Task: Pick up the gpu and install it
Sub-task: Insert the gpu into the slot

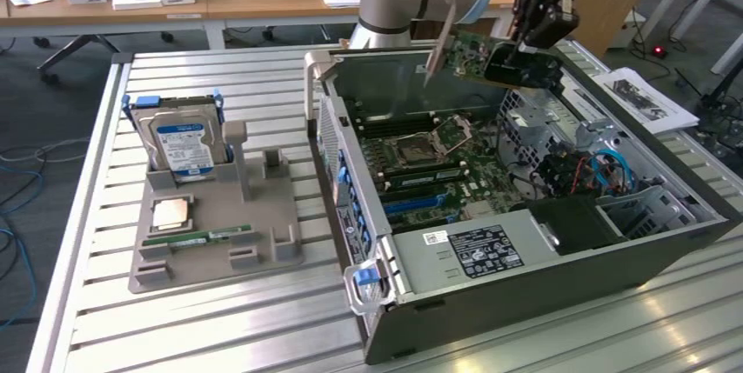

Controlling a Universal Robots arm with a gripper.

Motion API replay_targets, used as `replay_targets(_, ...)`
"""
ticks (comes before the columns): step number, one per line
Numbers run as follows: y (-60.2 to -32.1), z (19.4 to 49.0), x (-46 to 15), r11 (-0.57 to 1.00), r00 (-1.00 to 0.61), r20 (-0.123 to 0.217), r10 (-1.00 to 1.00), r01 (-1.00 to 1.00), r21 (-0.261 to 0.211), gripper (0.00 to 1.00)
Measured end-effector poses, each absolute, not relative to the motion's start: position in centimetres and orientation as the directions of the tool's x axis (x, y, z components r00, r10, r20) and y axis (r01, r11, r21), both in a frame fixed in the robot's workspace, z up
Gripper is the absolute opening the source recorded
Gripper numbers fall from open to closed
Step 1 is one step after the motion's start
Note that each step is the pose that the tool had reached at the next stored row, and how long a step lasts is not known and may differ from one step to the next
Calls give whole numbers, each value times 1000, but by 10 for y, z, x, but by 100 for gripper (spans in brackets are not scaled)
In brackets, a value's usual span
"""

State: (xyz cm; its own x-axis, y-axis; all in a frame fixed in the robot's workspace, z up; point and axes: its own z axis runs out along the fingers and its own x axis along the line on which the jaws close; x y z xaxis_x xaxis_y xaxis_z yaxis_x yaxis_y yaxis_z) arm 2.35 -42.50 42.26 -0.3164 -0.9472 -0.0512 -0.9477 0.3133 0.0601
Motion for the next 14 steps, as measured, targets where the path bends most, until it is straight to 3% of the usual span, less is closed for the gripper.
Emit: replay_targets(14, -425, 422, 23, 100, -103, -51, -993, -993, 60, 27)
